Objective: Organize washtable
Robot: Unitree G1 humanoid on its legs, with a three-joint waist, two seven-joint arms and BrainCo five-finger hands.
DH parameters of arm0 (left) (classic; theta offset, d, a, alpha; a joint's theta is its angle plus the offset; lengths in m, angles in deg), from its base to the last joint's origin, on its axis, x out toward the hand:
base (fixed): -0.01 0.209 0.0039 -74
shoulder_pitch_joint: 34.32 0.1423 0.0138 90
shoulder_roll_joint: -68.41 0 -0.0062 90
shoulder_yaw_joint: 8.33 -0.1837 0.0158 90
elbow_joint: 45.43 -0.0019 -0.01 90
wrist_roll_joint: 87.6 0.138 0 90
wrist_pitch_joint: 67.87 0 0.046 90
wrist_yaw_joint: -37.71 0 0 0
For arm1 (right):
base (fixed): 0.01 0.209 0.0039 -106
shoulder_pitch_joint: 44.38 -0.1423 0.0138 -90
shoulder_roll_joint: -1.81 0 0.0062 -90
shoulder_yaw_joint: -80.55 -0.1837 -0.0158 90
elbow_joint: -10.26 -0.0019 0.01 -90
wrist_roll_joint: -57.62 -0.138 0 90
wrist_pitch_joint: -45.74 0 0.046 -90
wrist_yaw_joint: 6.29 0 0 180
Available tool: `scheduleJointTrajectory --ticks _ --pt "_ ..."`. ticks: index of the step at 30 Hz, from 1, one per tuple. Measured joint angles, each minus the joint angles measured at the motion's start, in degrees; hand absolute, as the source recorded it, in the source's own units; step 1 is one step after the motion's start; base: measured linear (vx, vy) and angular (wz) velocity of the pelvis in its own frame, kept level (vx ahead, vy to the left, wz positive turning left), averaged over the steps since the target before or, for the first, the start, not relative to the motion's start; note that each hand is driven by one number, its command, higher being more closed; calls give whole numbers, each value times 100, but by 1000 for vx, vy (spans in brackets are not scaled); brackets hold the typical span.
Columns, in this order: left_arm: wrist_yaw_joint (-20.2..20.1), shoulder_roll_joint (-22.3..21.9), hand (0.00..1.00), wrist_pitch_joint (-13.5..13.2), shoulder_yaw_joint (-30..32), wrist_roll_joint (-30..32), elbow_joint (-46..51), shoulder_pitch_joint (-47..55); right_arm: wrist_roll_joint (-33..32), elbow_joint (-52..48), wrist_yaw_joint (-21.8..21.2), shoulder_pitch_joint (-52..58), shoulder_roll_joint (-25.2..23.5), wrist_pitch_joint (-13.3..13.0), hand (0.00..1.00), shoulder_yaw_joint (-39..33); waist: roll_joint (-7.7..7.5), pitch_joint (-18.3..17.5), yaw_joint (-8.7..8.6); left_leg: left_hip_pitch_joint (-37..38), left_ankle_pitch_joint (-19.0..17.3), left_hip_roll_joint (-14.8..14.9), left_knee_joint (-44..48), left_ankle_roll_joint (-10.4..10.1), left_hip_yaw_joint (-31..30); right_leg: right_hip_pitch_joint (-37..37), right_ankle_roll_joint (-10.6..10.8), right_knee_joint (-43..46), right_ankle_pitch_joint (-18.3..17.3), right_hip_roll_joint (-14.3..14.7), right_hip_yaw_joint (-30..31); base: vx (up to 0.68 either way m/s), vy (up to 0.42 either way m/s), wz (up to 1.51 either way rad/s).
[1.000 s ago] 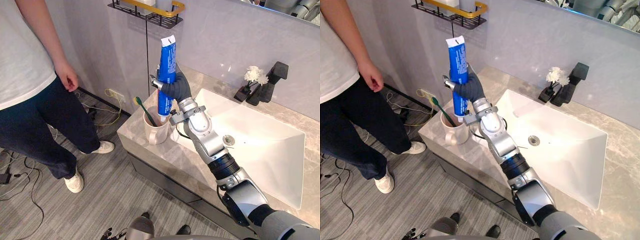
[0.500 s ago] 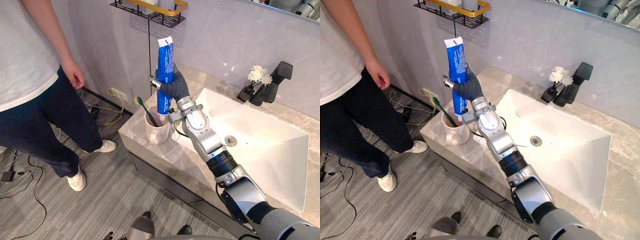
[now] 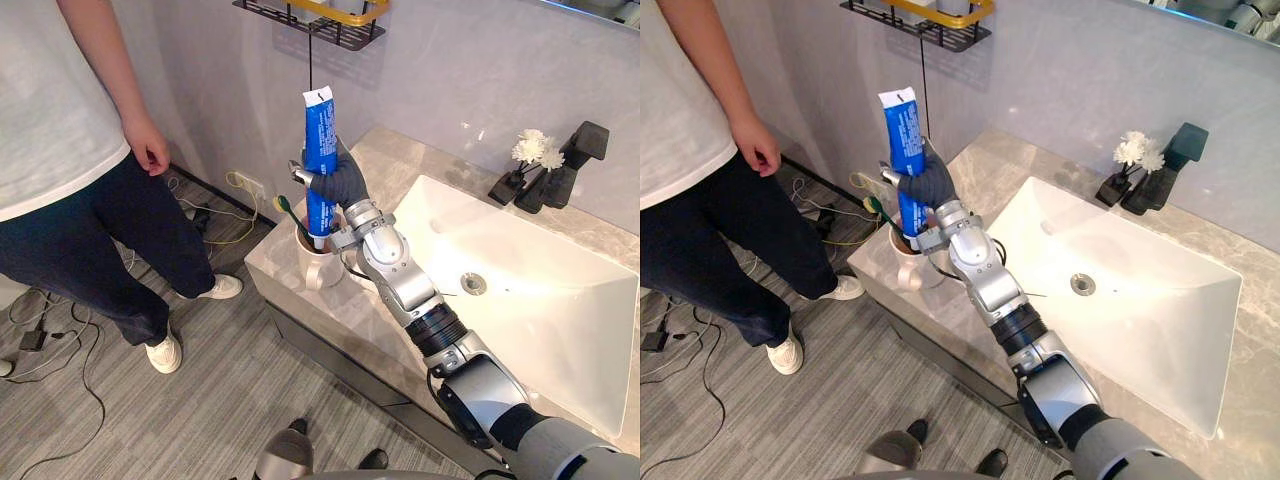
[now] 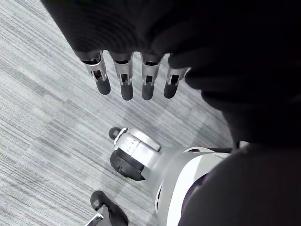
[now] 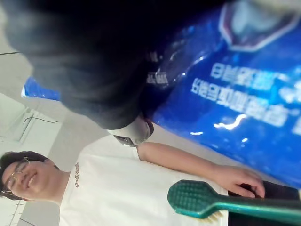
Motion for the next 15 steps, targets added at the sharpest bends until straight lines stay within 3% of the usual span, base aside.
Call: scheduleJointTrajectory --ticks 2,3,15 --pt "1 -4 0 1 0 0 0 -1 7 0 0 0 -1 0 100 36 7 4 -2 0 0 0 0 0 0 0 1 0 -2 0 0 0 0 0" --pt "1 -5 0 2 0 0 0 -1 12 1 0 0 -1 0 0 49 9 5 -2 0 0 0 0 0 0 0 1 1 -2 0 0 0 0 0" --pt "44 -34 0 9 -1 0 -1 -3 169 215 89 118 -55 26 0 134 43 27 -13 26 0 1 -1 0 8 20 21 1 -25 -1 7 0 0 0"
